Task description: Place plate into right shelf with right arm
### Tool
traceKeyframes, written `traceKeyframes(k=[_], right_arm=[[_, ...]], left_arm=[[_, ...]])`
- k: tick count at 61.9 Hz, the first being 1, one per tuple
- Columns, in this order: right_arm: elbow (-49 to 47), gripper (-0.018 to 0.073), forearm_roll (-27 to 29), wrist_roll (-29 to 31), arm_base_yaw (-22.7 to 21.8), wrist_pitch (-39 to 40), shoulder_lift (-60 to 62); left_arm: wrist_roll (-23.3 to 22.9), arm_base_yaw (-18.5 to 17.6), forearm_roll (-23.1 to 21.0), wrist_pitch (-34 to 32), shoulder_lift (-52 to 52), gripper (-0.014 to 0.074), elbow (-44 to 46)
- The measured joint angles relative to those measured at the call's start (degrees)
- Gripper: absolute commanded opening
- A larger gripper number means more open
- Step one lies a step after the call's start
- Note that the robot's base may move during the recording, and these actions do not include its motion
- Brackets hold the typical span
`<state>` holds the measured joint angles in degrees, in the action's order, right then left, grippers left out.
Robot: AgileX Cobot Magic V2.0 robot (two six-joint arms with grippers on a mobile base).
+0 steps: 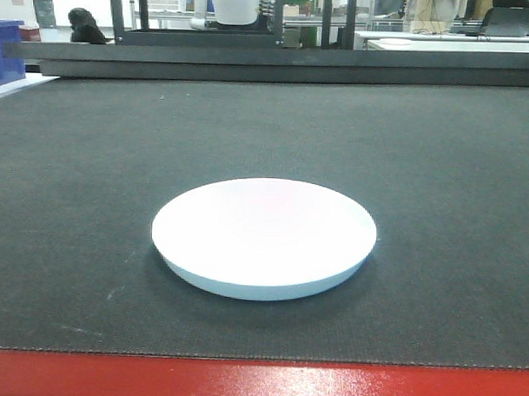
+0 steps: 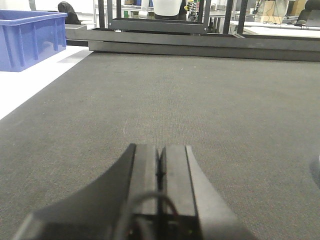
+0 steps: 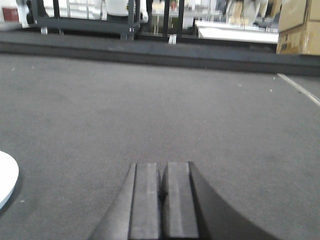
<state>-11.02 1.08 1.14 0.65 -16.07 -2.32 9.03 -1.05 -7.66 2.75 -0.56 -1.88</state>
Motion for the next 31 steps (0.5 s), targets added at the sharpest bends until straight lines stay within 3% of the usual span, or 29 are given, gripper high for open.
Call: traceKeyframes(k=[8, 21, 31], right_arm=[[-7.0, 0.0054, 1.6, 0.1, 0.0, -4.2, -7.7], [-14.1, 0.0054, 12.0, 0.2, 0.0, -5.7, -23.2], [-17.6, 0.0054, 12.7, 0.2, 1.1, -7.8, -34.5]], left_arm=[[0.0, 0.0, 0.0, 0.0, 0.0, -0.0128, 0.0], [0.0, 0.0, 0.0, 0.0, 0.0, -0.0128, 0.0], [0.0, 0.0, 0.0, 0.0, 0.0, -0.0128, 0.0]])
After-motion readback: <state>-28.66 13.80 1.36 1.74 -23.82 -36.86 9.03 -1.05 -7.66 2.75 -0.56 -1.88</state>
